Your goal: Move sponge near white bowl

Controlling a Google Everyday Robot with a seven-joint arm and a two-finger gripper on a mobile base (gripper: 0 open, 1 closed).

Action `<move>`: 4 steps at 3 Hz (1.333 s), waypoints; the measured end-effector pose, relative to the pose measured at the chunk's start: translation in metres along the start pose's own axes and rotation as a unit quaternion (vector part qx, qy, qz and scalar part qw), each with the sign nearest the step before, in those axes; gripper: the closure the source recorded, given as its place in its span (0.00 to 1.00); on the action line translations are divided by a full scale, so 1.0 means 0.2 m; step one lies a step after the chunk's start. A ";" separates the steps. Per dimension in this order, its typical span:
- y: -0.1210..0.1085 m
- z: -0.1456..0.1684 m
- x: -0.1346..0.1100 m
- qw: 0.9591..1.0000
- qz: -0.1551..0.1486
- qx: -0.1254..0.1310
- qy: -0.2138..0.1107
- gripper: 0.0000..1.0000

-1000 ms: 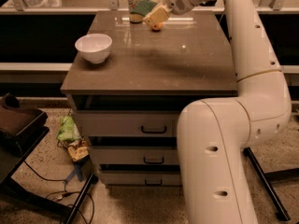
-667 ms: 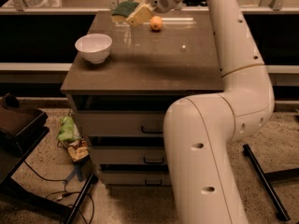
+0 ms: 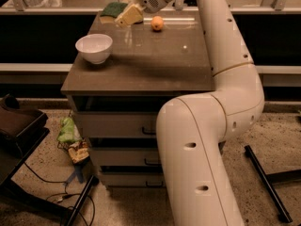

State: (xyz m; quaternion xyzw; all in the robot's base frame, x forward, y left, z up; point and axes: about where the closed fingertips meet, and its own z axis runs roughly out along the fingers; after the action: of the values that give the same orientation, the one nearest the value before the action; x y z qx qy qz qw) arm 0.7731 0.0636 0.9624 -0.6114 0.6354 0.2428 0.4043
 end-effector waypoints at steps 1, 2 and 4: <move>0.05 0.15 0.00 0.999 0.002 -0.018 0.051 1.00; 0.12 0.32 0.02 0.993 0.016 -0.043 0.111 1.00; 0.16 0.46 0.00 0.989 0.024 -0.055 0.134 0.74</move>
Offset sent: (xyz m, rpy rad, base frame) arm 0.0131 0.0754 -0.0372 -0.3679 0.1996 0.0247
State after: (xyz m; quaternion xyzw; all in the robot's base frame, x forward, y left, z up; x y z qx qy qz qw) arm 0.7621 0.1417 0.9057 -0.6441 0.6843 0.2026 0.2753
